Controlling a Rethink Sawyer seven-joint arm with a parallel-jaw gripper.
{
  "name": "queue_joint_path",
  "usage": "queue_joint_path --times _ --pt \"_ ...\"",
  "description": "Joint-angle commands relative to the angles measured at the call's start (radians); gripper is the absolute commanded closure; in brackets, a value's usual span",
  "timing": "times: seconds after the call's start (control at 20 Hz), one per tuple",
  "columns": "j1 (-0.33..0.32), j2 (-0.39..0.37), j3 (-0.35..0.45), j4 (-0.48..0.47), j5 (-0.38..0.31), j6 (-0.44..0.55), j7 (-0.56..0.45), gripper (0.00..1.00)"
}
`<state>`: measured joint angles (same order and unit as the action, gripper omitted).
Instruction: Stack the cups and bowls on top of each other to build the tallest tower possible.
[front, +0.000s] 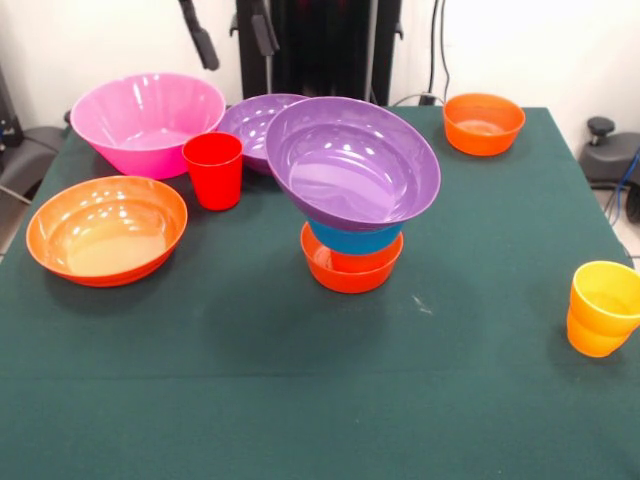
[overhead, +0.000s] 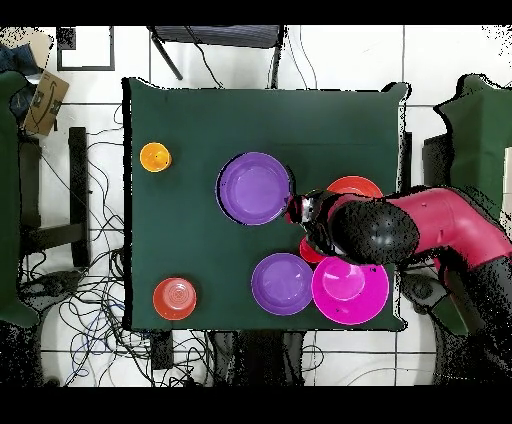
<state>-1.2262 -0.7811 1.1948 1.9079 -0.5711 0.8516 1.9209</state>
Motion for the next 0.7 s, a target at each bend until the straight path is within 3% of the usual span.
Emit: queue_joint_path --times 0.05,0.7 --pt "0.062 0.070 -0.074 -0.038 -0.086 -0.035 -0.174 0.00" --pt "0.089 0.040 -0.088 -0.037 -0.128 -0.068 -0.135 0.00"
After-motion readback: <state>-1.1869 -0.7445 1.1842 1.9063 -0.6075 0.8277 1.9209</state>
